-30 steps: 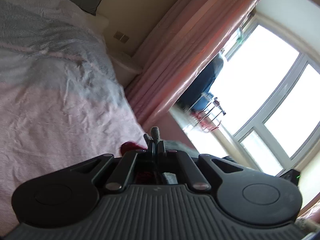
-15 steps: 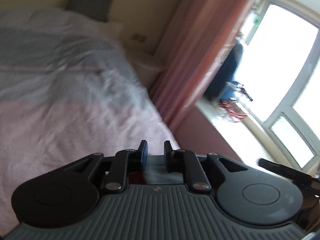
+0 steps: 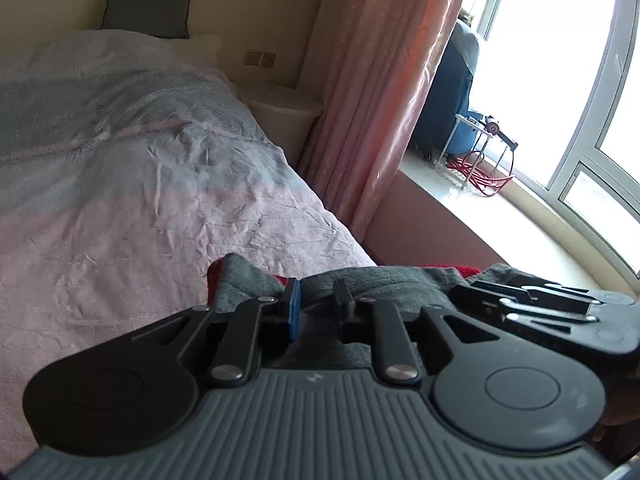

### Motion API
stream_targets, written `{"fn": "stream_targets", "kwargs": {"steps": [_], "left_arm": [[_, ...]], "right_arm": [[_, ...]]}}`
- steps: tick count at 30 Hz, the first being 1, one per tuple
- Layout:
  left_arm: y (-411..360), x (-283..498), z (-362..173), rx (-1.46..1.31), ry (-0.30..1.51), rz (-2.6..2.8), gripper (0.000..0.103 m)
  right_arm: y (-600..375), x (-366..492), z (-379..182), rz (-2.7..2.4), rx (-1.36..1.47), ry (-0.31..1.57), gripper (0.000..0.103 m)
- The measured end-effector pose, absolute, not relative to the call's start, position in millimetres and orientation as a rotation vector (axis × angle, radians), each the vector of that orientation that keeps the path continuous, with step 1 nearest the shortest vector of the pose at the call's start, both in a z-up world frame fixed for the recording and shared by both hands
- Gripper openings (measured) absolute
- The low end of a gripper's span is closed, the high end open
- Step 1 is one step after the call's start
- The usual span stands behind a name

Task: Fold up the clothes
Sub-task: 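Lower the shorts onto the red sweater atop the stack and open both tools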

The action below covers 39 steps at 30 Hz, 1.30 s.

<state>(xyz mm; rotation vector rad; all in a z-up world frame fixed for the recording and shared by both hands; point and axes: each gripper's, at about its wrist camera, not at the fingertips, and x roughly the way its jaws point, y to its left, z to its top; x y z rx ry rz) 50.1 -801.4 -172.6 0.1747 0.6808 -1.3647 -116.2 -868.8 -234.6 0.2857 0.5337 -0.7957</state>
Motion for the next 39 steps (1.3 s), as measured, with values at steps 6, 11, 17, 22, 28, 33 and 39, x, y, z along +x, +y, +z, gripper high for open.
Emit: {"fn": "stream_targets", "kwargs": {"steps": [6,11,17,22,28,33,39], "left_arm": [[-775.1,56.0,-159.6,0.089,0.657,-1.319,0.017],[-736.9,57.2,-141.4,-0.003,0.631,-1.295,0.013],[-687.0,9.4,-132.5,0.094,0.546,-1.326,0.013],[-672.4,-1.3,-151.1,0.189,0.574,-1.244,0.014],[-655.8,2.6,-128.1,0.201,0.611,-1.167,0.016],[-665.7,-26.5,-117.1,0.264,0.648,-1.211,0.018],[-668.2,-27.6,-119.9,0.334,0.776,-1.136,0.02]], "right_arm": [[-881.7,-148.9,-223.5,-0.861,0.392,0.451,0.047],[-865.3,-194.1,-184.0,-0.929,0.402,0.359,0.046],[-801.9,-201.7,-180.4,-0.819,0.298,0.387,0.046],[-788.7,-200.8,-211.1,-0.893,0.241,0.54,0.046],[-790.1,-232.3,-194.8,-0.94,0.317,0.542,0.047],[-767.6,-225.7,-188.5,-0.834,0.342,0.511,0.047],[-770.4,-218.0,-199.1,-0.853,0.401,0.655,0.047]]}}
